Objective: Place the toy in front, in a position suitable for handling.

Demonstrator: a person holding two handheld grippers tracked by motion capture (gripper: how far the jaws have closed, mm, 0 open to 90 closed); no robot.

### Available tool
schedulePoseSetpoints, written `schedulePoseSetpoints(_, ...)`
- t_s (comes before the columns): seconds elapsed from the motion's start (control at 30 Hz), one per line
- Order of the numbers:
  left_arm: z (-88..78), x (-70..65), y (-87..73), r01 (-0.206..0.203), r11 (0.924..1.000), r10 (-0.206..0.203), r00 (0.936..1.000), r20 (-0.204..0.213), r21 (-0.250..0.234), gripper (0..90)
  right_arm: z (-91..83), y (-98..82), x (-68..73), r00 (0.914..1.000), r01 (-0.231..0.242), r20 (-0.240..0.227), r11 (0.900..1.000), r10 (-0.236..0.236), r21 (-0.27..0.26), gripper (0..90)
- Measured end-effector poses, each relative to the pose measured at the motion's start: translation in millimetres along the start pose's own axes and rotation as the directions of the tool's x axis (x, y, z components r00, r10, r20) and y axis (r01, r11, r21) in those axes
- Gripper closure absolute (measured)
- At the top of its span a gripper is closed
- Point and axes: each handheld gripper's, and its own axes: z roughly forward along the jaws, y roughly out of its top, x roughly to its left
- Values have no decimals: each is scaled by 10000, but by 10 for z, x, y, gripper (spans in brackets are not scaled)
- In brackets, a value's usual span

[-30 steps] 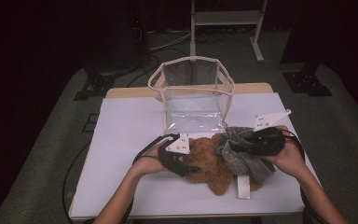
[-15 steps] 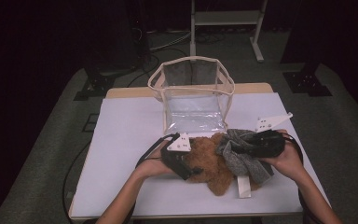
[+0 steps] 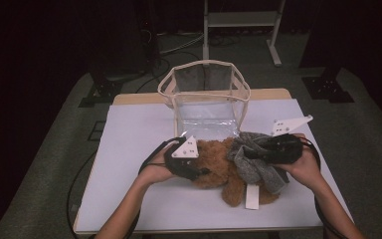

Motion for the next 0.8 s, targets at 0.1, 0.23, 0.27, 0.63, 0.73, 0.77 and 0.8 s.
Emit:
schedulePoseSetpoints(0.1, -134, 14, -64, 27, 9993, -22, 9999, -138, 369, 362, 134, 89, 29, 9996, 173, -217, 9998, -173, -23, 742)
schedulePoseSetpoints(0.23, -374, 33, -206, 174, 9978, -151, 9992, -379, 634, 363, 398, 186, 101, 9971, 339, -674, 9994, -339, -12, 741)
schedulePoseSetpoints(0.27, -455, 33, -257, 194, 9972, -162, 9988, -460, 717, 363, 448, 198, 117, 9965, 330, -767, 9995, -329, -1, 740)
schedulePoseSetpoints(0.63, -649, -37, -687, 1146, 9933, -1138, 9926, -432, 162, 303, 749, 114, 299, 9898, 666, -1267, 9977, -647, 109, 740)
schedulePoseSetpoints(0.73, -643, -24, -693, 1210, 9925, -1201, 9917, -467, 178, 229, 596, 11, 318, 9923, 585, -1098, 9982, -569, 119, 741)
schedulePoseSetpoints(0.77, -641, -20, -693, 1173, 9929, -1162, 9921, -464, 216, 210, 549, -40, 318, 9932, 521, -1050, 9985, -503, 144, 741)
schedulePoseSetpoints(0.8, -639, -18, -692, 1203, 9925, -1192, 9917, -482, 208, 196, 505, -97, 310, 9938, 424, -1035, 9990, -404, 173, 742)
